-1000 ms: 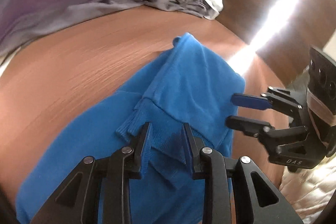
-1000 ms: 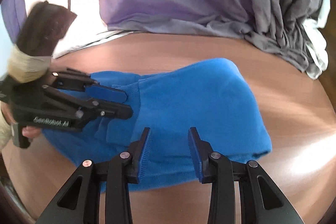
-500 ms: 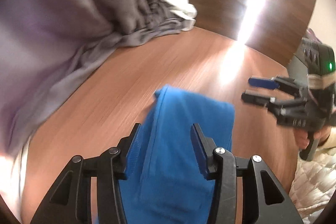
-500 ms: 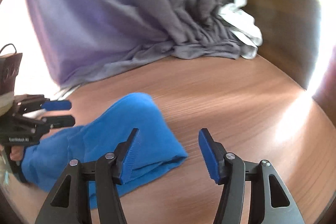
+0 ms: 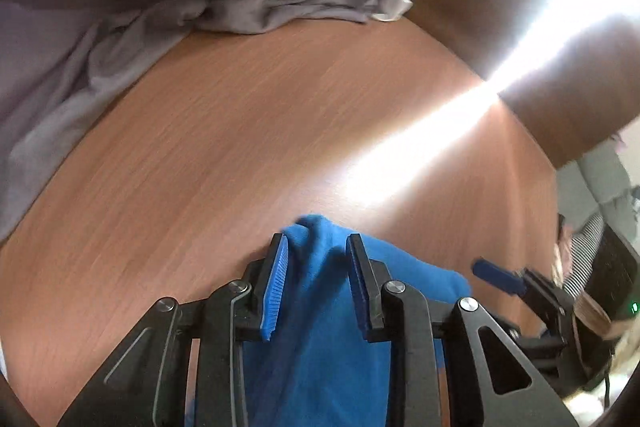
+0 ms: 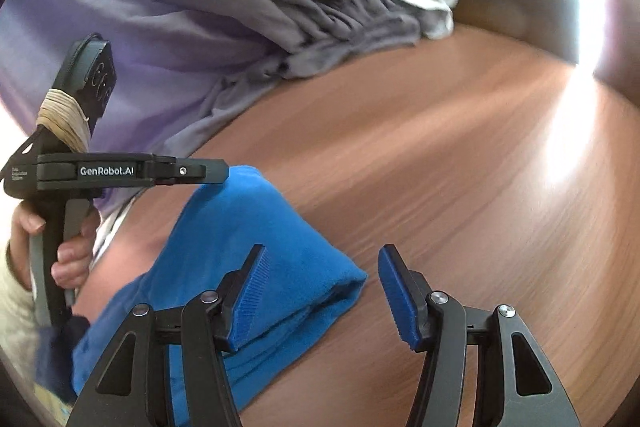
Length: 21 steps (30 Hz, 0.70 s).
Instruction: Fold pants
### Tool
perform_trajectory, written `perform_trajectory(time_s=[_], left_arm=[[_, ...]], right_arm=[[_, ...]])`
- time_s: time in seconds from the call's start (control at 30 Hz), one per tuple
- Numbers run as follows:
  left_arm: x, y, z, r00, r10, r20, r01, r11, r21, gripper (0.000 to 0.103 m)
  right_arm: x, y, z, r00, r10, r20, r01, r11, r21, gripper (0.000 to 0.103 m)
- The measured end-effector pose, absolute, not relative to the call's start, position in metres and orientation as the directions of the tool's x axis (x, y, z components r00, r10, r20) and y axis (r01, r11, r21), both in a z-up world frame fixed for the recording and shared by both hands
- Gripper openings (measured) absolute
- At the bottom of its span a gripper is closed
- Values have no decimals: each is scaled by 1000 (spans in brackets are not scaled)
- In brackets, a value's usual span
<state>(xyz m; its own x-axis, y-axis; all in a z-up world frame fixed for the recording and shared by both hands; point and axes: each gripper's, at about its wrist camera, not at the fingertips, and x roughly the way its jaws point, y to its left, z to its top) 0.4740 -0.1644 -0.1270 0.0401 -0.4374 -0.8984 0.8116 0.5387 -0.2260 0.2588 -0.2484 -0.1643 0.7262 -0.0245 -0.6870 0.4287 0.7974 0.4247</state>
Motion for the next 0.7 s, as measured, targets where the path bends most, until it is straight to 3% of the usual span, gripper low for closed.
perform_trajectory(time_s=[0.07, 0.3, 0.43, 0.63, 0.7], left_arm=[[479, -168, -133, 36, -410, -911, 802, 556, -219, 34], [487, -174, -146, -94, -405, -909, 760, 561, -328, 35], [490, -179, -153, -115, -383, -917, 756, 564, -331, 37], [492, -179, -155, -127, -398, -909, 751, 559, -350, 37], [491, -176, -152, -121, -406, -906, 755, 555, -350, 30]], right_arm=[[260, -249, -168, 715, -22, -698, 453, 776, 439, 58], [270, -246, -178, 694, 2, -720, 472, 755, 456, 58], [273, -249, -180, 689, 15, -725, 475, 746, 466, 58], [279, -248, -178, 689, 8, -724, 457, 771, 444, 58], [280, -249, -178, 692, 10, -722, 451, 774, 444, 56]])
